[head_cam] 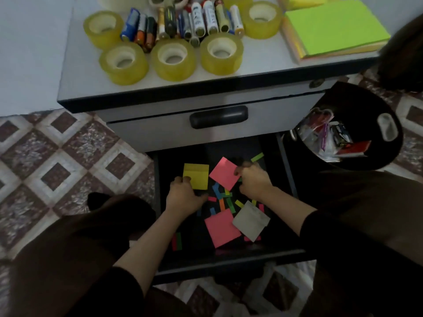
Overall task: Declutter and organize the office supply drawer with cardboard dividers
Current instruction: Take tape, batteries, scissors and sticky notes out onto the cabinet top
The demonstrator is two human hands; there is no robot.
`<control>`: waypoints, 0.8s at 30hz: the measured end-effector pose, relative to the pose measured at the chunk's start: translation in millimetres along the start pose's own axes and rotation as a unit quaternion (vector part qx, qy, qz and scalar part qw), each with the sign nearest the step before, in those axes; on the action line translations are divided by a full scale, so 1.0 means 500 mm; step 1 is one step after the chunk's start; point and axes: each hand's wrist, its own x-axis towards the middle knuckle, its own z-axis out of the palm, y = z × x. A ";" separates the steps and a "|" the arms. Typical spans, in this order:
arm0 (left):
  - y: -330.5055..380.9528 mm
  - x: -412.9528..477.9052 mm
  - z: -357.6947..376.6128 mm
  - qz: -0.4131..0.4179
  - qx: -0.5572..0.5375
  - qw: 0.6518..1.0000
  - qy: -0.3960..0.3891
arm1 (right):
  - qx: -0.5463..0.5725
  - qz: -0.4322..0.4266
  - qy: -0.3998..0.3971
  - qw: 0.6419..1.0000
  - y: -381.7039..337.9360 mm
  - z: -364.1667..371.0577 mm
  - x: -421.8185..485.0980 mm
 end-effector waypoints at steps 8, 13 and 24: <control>0.024 0.051 0.013 -0.042 0.081 0.996 -0.024 | -0.141 -0.120 -0.075 0.980 -0.010 0.024 0.084; 0.036 0.066 0.023 -0.048 0.088 0.995 0.001 | -0.108 -0.111 -0.020 0.988 0.004 0.042 0.094; 0.009 0.068 0.036 -0.002 0.136 0.991 0.006 | -0.003 -0.009 0.047 0.999 0.042 0.055 0.067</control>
